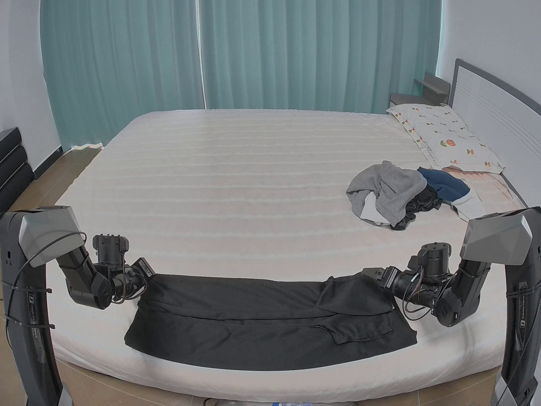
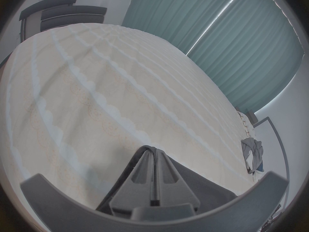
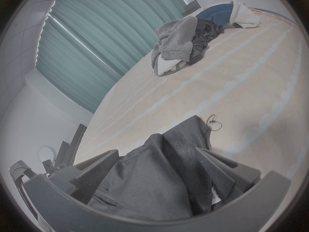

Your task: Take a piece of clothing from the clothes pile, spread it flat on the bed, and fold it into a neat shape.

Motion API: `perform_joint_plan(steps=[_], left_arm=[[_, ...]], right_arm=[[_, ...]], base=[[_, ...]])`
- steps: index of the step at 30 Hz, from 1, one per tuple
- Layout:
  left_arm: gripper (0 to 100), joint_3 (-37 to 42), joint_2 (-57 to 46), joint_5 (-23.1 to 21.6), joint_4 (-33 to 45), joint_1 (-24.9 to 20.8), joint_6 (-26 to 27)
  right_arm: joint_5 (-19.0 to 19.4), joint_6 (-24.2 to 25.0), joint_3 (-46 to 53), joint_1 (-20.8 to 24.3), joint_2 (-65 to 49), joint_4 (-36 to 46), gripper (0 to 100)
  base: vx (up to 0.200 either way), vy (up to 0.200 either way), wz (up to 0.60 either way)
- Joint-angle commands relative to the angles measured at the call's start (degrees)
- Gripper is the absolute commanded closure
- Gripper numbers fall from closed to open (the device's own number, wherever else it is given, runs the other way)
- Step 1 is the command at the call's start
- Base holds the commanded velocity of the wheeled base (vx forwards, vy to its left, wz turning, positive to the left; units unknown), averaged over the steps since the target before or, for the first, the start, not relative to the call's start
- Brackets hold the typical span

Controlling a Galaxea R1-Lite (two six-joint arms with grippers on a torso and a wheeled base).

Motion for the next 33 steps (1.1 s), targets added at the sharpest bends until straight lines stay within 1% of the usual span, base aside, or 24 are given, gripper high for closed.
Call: perform_joint_plan(steps=[1, 6, 7, 12, 14, 15, 16, 18, 20, 21, 23, 24, 26, 28, 30, 33], left_arm=[[100, 0.0, 0.1, 0.0, 0.0, 0.2, 0.1], [100, 0.1, 0.0, -0.3, 0.0, 0.1, 0.1], [0, 0.0, -0.1, -0.3, 0.0, 0.1, 0.0], [0, 0.2, -0.4, -1.3, 0.0, 0.5, -0.9], [0, 0.0, -0.5, -2.2, 0.0, 0.6, -3.4], [0, 0.0, -0.5, -2.2, 0.0, 0.6, -3.4], [0, 0.0, -1.1, -3.3, 0.0, 0.8, -5.3], [0, 0.7, -2.4, -4.7, 0.0, 1.6, -6.7], [0, 0.9, -3.3, -5.9, 0.2, 2.2, -8.0], [0, 1.1, -3.9, -6.9, 0.3, 2.5, -9.3], [0, 1.1, -4.3, -7.4, 0.5, 2.6, -10.8], [0, 1.2, -4.4, -7.4, 0.4, 2.6, -11.3], [0, 2.6, -4.6, -7.2, 0.0, 2.5, -11.0], [0, 4.3, -5.2, -7.1, -0.2, 2.2, -10.8], [0, 5.2, -5.7, -7.3, -0.6, 2.1, -10.8], [0, 5.3, -5.8, -7.3, -0.8, 1.9, -11.2]], right_arm=[[0.0, 0.0, 0.0, 0.0, 0.2, 0.0, 0], [0.0, 0.0, 0.3, 0.1, -0.1, 0.0, 0], [0.0, 0.0, 0.5, 0.2, -0.2, 0.0, 0], [-0.2, -0.7, 0.0, 1.1, -3.2, 1.0, 0], [-0.3, -1.0, 0.0, 2.0, -6.0, 2.4, 0], [-0.3, -1.0, 0.0, 2.0, -6.0, 2.4, 0], [-0.5, -1.7, 1.5, 2.4, -9.8, 5.0, 0], [-0.5, -1.2, 4.8, 2.6, -13.7, 6.4, 0], [-0.4, -0.2, 8.7, 3.8, -16.5, 6.9, 0], [-0.7, 2.5, 12.1, 5.7, -18.0, 6.5, 0], [-1.5, 8.0, 16.2, 8.3, -19.5, 6.2, 0], [-1.9, 10.7, 17.8, 9.6, -19.7, 6.2, 0], [-3.2, 14.5, 20.3, 11.9, -19.2, 6.1, 0], [-4.1, 16.1, 21.7, 12.8, -18.7, 5.1, 0], [-4.1, 17.1, 22.4, 13.0, -18.4, 3.3, 0], [-4.2, 20.5, 22.8, 14.1, -16.3, 1.9, 0]], base=[[0.000, 0.000, 0.00], [0.000, 0.000, 0.00], [0.000, 0.000, 0.00], [0.000, 0.000, 0.00], [0.000, 0.000, 0.00], [0.000, 0.000, 0.00], [0.000, 0.000, 0.00], [0.000, 0.000, 0.00], [0.000, 0.000, 0.00], [0.000, 0.000, 0.00], [0.000, 0.000, 0.00], [0.000, 0.000, 0.00], [0.000, 0.000, 0.00], [0.000, 0.000, 0.00], [0.000, 0.000, 0.00], [0.000, 0.000, 0.00]])
